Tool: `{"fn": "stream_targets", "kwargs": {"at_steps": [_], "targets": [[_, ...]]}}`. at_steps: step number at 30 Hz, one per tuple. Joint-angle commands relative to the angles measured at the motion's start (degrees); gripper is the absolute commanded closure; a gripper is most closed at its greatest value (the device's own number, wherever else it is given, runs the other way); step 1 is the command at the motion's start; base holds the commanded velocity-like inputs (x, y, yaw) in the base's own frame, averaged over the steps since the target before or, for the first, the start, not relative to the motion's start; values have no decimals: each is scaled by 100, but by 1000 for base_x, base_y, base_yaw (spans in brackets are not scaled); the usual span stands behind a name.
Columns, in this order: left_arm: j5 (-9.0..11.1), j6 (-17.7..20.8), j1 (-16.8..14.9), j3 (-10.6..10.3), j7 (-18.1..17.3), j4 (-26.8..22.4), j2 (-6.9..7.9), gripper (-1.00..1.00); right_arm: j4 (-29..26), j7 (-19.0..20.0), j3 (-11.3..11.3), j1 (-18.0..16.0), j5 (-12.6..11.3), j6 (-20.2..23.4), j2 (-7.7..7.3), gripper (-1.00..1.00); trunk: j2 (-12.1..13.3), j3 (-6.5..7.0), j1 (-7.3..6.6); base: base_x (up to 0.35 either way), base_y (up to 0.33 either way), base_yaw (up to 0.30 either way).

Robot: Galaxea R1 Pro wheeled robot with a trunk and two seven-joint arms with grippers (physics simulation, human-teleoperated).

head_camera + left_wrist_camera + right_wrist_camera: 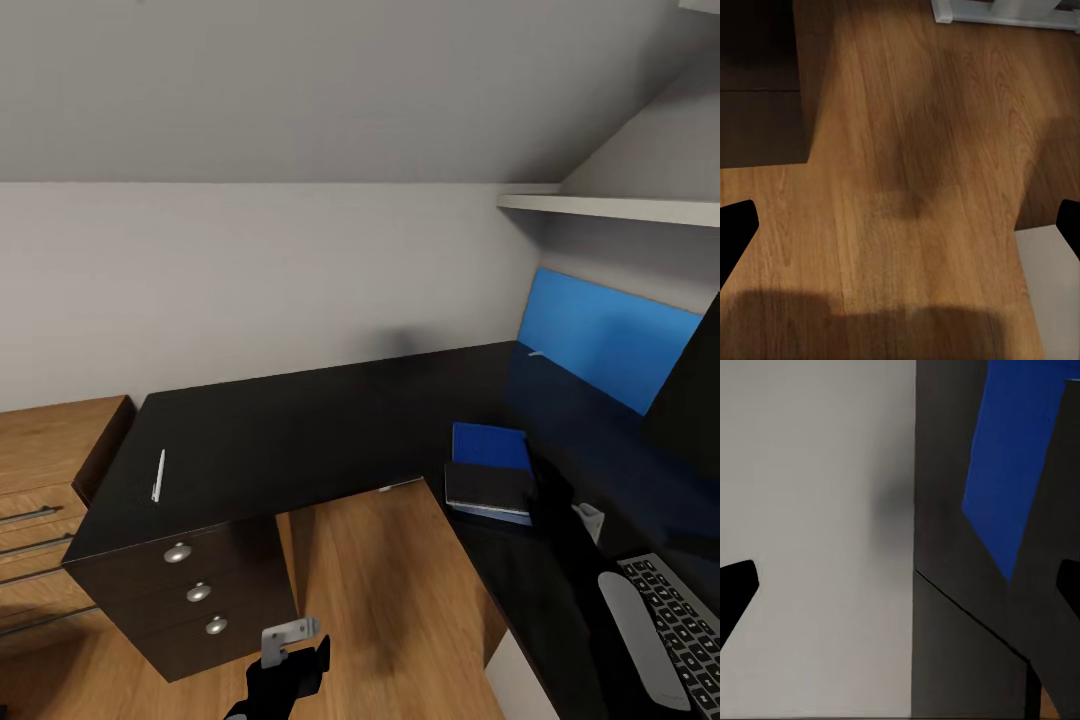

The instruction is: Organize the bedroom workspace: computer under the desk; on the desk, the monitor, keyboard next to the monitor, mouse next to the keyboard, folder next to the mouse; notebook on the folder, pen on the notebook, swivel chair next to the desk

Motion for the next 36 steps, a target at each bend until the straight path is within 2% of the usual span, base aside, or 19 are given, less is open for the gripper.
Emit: {"fn": "stream_targets", "kwargs": {"at_steps": [1,8,9,14,21,36], "targets": [[43,15,-3,-6,43,-9,1,-100,-21,-35,19,-3,-46,30,3,-100,-3,-5,0,0,0,0],[43,15,-3,-4,44,-9,1,-100,-36,-57,262,-3,-61,14,36,-100,-3,3,0,0,0,24],[43,15,-3,-4,44,-9,1,-100,-38,-72,461,-3,-46,-11,84,-100,-3,9,0,0,0,137],[43,15,-3,-5,44,-9,1,-100,-37,-74,648,-3,-35,-40,109,-100,-3,41,0,0,0,155],[43,15,-3,-5,44,-9,1,-100,-41,-65,720,-3,-43,-11,99,-100,-3,72,0,0,0,150],[34,15,-3,-2,44,-9,1,-100,-44,-53,804,-3,-51,177,74,-100,-3,74,0,0,0,7]]}}
